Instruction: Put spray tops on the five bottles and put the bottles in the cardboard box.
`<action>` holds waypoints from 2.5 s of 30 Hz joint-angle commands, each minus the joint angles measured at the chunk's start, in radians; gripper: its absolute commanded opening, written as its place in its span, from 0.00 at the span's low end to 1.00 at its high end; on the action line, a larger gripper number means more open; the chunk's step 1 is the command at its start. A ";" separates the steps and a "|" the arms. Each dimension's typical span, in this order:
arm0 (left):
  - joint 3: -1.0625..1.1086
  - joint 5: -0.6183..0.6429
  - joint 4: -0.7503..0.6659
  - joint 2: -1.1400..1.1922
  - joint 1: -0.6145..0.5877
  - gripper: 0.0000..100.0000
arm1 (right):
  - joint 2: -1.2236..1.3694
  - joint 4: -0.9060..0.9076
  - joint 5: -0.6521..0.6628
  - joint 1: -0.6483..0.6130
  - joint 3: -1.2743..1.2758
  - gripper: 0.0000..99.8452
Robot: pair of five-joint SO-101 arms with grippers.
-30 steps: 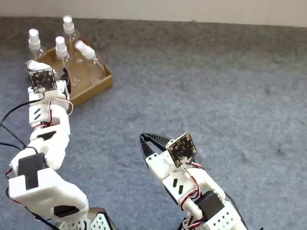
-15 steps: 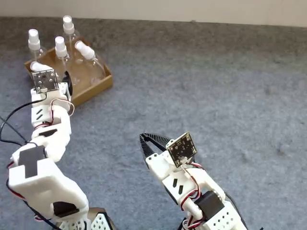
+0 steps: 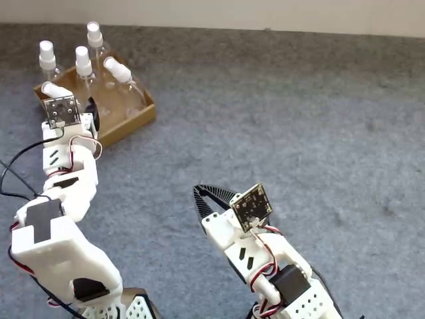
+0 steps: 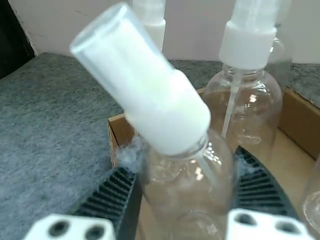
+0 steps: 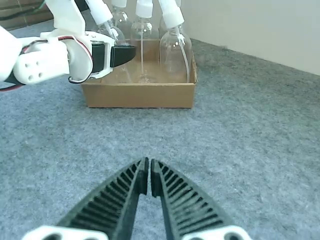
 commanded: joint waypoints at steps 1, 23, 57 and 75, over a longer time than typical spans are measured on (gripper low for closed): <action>-0.021 -0.006 -0.012 -0.001 -0.018 0.14 | -0.018 0.005 0.009 0.015 0.128 0.00; 0.061 -0.005 -0.014 -0.001 -0.051 0.34 | -0.018 0.005 0.009 0.015 0.128 0.00; 0.461 -0.005 0.732 -1.171 -0.030 0.04 | -0.018 0.005 0.009 0.015 0.128 0.00; 0.466 -0.008 1.588 -2.006 0.312 0.00 | -0.016 0.007 0.009 0.015 0.128 0.00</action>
